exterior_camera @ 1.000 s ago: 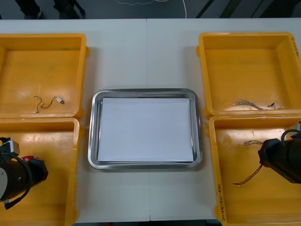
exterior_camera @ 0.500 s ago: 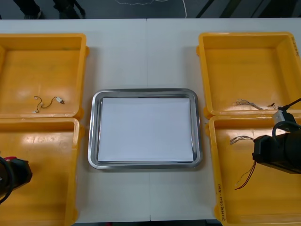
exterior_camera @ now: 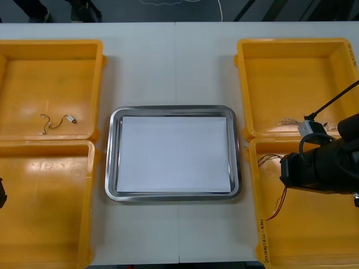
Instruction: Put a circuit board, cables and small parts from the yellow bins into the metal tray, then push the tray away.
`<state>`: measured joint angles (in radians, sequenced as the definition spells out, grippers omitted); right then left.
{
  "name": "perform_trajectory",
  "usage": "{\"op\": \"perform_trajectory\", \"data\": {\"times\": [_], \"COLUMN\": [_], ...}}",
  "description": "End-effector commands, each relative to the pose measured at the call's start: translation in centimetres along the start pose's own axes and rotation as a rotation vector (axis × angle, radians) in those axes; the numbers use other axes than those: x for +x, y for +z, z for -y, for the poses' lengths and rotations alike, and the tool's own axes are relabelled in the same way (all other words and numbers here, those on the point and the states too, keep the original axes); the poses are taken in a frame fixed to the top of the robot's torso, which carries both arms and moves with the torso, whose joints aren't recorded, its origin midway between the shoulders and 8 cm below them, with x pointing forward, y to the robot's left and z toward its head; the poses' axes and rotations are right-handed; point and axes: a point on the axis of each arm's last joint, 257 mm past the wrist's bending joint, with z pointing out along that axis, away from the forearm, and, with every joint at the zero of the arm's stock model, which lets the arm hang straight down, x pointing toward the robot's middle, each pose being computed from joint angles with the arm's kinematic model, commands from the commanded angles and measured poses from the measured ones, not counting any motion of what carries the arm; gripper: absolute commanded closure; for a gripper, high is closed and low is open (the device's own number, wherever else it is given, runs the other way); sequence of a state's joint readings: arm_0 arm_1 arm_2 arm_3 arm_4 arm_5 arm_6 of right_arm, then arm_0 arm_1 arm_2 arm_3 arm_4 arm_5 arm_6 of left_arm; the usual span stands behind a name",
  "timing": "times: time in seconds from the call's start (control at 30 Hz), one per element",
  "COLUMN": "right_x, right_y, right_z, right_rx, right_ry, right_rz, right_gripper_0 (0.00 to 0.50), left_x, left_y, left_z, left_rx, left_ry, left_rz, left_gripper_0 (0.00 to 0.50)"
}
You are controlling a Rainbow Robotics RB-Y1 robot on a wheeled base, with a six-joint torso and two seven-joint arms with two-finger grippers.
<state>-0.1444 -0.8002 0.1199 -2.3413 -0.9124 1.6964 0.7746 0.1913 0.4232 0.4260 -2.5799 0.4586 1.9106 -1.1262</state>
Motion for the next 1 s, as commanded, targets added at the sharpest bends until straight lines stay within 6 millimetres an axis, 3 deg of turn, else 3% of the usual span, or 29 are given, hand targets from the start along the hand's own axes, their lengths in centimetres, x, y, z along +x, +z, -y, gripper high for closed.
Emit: {"op": "perform_trajectory", "data": {"times": [0.03, 0.73, 1.0], "right_x": [-0.7, -0.2, -0.2], "right_y": [-1.1, -1.5, -0.8], "right_z": [-1.1, -4.6, -5.5], "right_rx": [0.017, 0.021, 0.034], "right_ry": [-0.042, -0.085, -0.099], "right_rz": [0.024, -0.024, -0.012], "right_gripper_0": [0.500, 0.500, 0.500], "left_x": [-3.6, -8.4, -9.2], "left_y": [-2.4, -4.0, -4.2], "left_z": [1.4, 7.2, 9.1], "left_rx": [0.032, 0.210, 0.228], "left_ry": [0.115, 0.269, 0.228], "left_rz": [0.092, 0.044, -0.037], "left_gripper_0": [0.500, 0.500, 0.500]}}
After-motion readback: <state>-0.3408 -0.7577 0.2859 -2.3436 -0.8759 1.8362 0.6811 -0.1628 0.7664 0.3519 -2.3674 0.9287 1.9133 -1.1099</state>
